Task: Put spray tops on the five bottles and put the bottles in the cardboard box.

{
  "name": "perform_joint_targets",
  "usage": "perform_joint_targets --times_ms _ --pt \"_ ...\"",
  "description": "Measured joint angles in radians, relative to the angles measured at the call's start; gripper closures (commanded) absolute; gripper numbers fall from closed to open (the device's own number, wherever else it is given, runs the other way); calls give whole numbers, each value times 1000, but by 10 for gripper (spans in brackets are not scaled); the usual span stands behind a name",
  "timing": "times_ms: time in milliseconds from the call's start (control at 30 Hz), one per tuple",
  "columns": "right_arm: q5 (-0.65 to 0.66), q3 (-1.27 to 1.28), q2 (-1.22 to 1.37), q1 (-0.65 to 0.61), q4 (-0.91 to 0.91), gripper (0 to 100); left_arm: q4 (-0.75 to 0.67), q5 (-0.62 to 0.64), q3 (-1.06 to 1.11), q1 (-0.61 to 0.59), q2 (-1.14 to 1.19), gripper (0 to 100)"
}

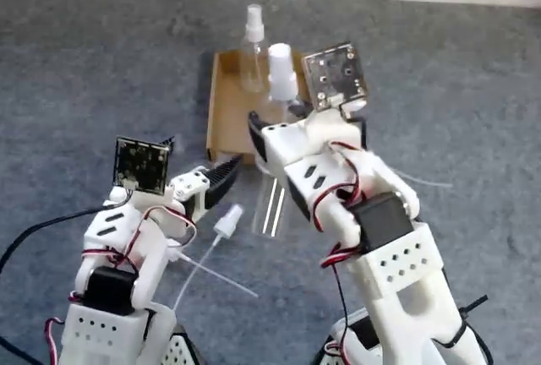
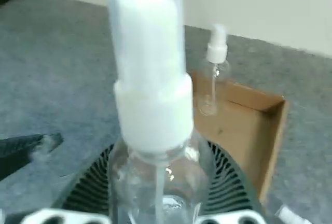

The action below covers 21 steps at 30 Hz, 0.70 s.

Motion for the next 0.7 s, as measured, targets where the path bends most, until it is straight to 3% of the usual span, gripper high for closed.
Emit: perform_joint_targets --times_ms 700 --pt "6 12 0 20 0 995 0 0 46 -2 2 681"
